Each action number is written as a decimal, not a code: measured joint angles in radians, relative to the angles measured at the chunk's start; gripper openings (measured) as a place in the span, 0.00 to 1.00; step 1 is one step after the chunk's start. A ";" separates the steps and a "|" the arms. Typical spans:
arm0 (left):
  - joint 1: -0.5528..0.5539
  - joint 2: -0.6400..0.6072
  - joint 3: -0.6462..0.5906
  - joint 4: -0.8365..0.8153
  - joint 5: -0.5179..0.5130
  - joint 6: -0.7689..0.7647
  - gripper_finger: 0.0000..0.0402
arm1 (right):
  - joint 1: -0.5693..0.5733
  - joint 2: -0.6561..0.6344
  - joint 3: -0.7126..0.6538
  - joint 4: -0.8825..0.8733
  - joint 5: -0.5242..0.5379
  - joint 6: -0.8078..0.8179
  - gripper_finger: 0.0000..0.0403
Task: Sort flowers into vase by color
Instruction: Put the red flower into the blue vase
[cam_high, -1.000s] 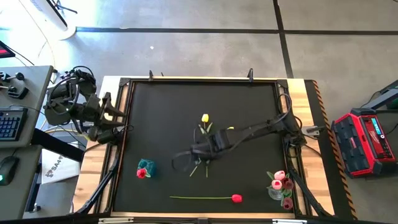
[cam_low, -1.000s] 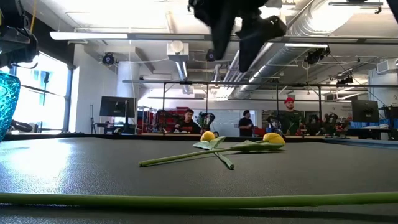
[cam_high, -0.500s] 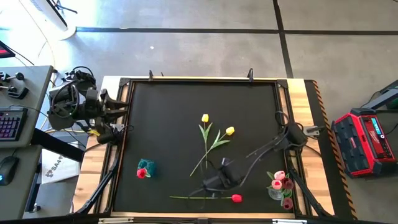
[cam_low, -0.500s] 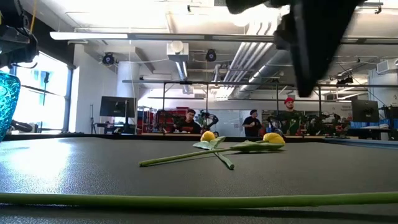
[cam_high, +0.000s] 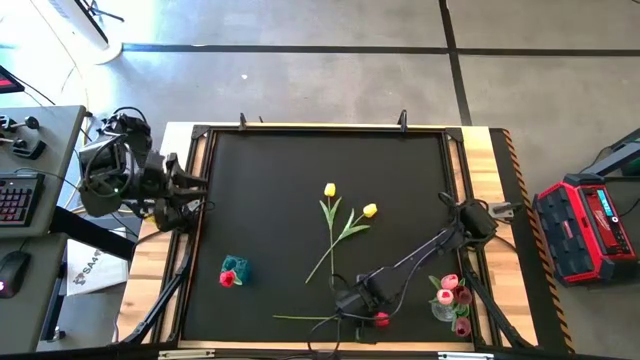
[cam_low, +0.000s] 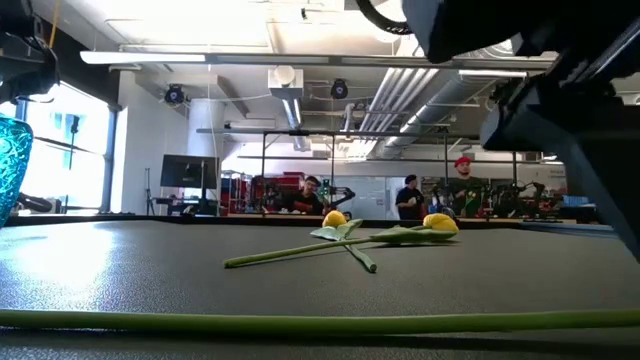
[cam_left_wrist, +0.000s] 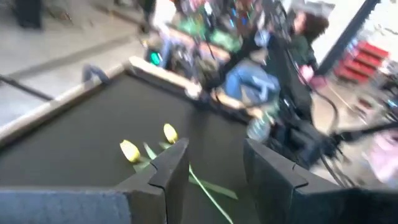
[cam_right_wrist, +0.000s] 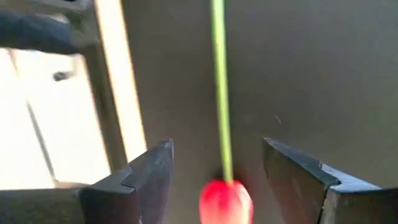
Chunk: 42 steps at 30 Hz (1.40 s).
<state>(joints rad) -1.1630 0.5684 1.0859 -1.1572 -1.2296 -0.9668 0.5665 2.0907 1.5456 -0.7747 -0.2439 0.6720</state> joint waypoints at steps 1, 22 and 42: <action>0.010 0.005 0.000 0.000 0.040 -0.007 0.34 | 0.001 0.000 -0.012 0.039 -0.003 0.000 0.57; 0.377 0.178 0.124 0.003 0.369 0.159 0.34 | 0.021 -0.002 -0.058 0.036 -0.023 -0.052 0.29; 0.746 0.311 0.338 0.002 0.653 0.433 0.34 | -0.138 0.032 0.005 0.022 -0.278 0.081 0.03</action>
<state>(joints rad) -0.4173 0.8798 1.4243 -1.1553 -0.5766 -0.5333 0.4287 2.1223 1.5509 -0.7526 -0.5221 0.7527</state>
